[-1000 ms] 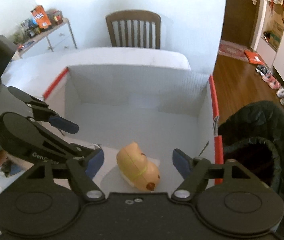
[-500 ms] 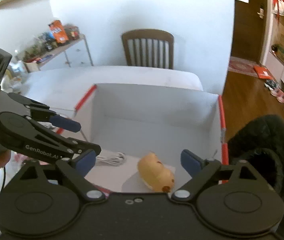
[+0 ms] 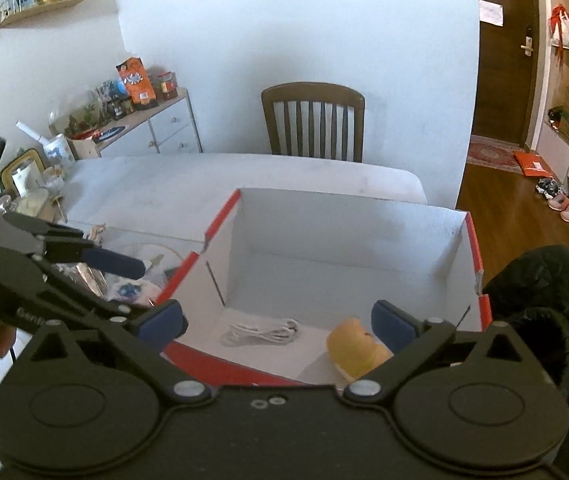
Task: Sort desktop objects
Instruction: 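Withdraw both grippers from the box back toward the pile, then grasp the silver foil bag with the left gripper while the right grasps a clear bag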
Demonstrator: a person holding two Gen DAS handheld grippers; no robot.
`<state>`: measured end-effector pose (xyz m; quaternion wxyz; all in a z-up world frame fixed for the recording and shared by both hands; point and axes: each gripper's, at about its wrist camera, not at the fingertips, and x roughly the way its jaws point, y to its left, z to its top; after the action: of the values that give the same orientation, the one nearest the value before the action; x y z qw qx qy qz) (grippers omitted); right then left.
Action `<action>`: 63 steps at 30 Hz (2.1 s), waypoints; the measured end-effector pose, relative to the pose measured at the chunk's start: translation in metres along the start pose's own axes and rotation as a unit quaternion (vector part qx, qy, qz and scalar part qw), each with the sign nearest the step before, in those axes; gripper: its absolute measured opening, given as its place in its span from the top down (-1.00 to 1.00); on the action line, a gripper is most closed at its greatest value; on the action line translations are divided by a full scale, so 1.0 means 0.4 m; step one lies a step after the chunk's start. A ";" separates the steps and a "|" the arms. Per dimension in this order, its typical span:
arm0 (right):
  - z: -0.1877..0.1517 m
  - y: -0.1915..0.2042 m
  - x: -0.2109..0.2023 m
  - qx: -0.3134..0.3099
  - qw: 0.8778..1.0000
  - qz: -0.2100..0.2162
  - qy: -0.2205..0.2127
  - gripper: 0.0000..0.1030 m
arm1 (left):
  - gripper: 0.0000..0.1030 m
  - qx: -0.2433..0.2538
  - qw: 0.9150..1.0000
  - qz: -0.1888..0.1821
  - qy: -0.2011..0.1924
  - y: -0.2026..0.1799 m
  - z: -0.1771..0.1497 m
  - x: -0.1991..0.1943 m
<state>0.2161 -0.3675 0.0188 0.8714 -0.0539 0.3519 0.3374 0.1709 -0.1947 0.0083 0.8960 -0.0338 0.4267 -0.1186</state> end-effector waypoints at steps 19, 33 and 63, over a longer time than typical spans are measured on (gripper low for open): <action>-0.028 0.288 0.023 0.029 0.999 -0.023 0.005 -0.97 | -0.99 -0.001 1.000 0.016 -0.016 0.249 -0.164 -0.190; -0.026 0.461 0.080 0.045 0.998 -0.034 0.009 -0.97 | -0.99 0.001 0.998 0.054 -0.034 0.407 -0.252 -0.279; -0.090 0.563 0.251 0.040 0.994 -0.056 0.081 -0.89 | -0.99 0.034 0.997 0.066 -0.034 0.536 -0.295 -0.193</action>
<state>0.1069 -0.1516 -0.0410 0.8591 -0.0657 0.4306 0.2688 0.0721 0.0367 -0.0426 0.9164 0.0210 0.3932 -0.0723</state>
